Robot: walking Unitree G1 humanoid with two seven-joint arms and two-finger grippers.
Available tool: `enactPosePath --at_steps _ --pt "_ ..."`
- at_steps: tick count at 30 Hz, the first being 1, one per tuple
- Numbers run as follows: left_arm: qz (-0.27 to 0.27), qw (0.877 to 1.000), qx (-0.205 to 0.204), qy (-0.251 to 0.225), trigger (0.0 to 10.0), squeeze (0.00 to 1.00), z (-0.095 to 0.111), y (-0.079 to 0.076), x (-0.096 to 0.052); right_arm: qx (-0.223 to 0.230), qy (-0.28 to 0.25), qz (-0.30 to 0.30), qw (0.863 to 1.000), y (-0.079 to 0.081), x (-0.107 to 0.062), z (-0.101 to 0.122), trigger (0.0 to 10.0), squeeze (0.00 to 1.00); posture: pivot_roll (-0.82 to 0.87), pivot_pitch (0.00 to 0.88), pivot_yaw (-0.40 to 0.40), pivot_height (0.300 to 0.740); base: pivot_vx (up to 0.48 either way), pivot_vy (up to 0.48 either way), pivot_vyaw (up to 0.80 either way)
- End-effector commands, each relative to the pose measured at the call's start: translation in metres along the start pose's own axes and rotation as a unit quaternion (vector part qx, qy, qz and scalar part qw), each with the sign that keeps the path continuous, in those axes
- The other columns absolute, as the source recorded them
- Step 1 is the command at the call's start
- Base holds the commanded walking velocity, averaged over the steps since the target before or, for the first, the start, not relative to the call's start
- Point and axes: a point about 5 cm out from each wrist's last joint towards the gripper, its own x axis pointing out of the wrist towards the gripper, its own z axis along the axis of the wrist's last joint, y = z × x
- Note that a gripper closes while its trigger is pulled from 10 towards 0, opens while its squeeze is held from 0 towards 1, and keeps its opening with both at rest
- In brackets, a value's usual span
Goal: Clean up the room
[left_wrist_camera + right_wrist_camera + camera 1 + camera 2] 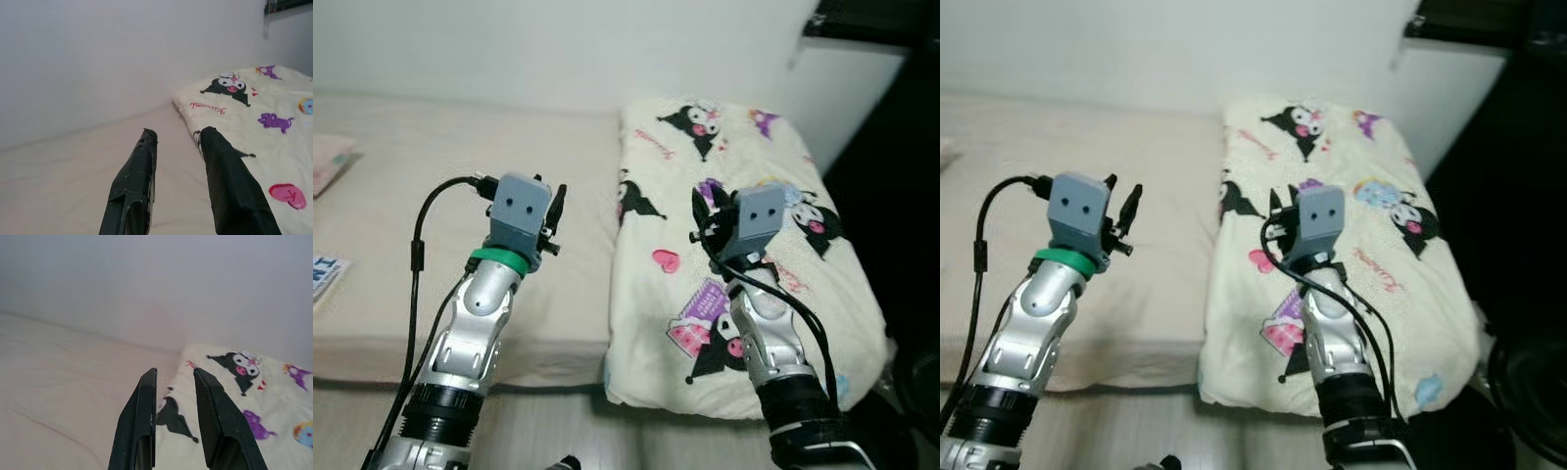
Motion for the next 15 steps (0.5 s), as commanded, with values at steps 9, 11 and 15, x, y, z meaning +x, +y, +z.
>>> enactPosePath --at_steps 9,11,15 --pt "-0.013 0.999 -0.003 0.033 10.0 0.00 -0.0146 -0.0029 -0.0053 0.013 0.008 0.009 1.000 0.0096 0.0009 -0.0052 10.0 0.00 0.06 0.016 0.008 0.740 0.000 0.000 0.78" --pt "-0.013 0.999 -0.002 0.034 10.0 0.00 -0.0147 -0.0030 -0.0053 0.014 0.007 0.010 1.000 0.0105 0.0013 -0.0050 10.0 0.00 0.06 0.016 0.009 0.740 0.000 0.000 0.78" --pt "-0.013 0.999 -0.001 0.034 10.0 0.00 -0.0149 -0.0026 -0.0054 0.015 0.007 0.012 1.000 0.0119 0.0014 -0.0050 10.0 0.00 0.06 0.017 0.010 0.740 0.000 0.000 0.78"
